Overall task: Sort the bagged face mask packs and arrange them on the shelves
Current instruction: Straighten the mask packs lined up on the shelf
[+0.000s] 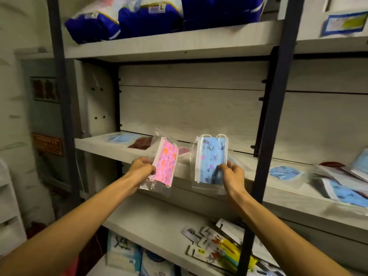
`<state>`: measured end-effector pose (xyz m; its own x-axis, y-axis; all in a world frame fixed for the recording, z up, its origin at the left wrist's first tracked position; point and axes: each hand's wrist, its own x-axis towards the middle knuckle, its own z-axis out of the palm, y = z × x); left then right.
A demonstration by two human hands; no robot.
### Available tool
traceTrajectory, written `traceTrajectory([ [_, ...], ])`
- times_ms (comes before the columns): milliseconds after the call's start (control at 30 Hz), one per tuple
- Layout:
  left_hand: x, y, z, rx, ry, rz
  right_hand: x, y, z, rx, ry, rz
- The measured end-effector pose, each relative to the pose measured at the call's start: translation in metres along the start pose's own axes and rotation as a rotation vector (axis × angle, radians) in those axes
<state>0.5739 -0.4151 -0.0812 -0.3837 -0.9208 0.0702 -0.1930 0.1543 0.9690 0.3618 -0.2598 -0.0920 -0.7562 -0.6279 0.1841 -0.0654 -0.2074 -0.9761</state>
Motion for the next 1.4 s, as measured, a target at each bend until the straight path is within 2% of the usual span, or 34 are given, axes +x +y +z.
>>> traceTrajectory([
  [233,0.073,0.023,-0.009,0.192,-0.066,0.119,0.071,0.002,0.043,-0.044,0.15,-0.166],
  [400,0.129,0.036,-0.002,0.319,-0.113,0.272,0.11,0.002,0.06,-0.174,0.17,-0.213],
  [533,0.173,0.023,0.006,0.587,-0.138,0.428,0.12,0.009,0.056,-0.317,0.179,-0.267],
  [667,0.207,0.012,0.012,1.042,-0.139,0.523,0.127,0.012,0.042,-0.475,0.192,-0.329],
  [700,0.215,0.01,0.014,1.093,-0.158,0.54,0.129,0.012,0.039,-0.482,0.212,-0.326],
  [800,0.238,0.01,0.021,1.093,-0.201,0.615,0.138,0.01,0.03,-0.459,0.34,-0.285],
  [900,0.253,0.02,0.031,1.114,-0.222,0.821,0.147,0.005,0.028,-0.524,0.451,-0.131],
  [1000,0.257,0.027,0.05,1.021,-0.313,0.91,0.15,0.001,0.027,-0.865,0.413,-0.023],
  [1100,0.256,0.024,0.067,1.029,-0.366,0.964,0.147,0.002,0.024,-1.245,0.373,0.07],
  [1200,0.26,0.013,0.077,1.068,-0.343,1.013,0.145,0.003,0.021,-1.324,0.396,0.16],
  [1267,0.265,0.009,0.081,1.062,-0.306,1.044,0.143,0.005,0.022,-1.358,0.444,0.152],
  [1400,0.271,0.017,0.089,1.058,-0.302,1.056,0.135,0.013,0.018,-1.349,0.486,0.004],
])
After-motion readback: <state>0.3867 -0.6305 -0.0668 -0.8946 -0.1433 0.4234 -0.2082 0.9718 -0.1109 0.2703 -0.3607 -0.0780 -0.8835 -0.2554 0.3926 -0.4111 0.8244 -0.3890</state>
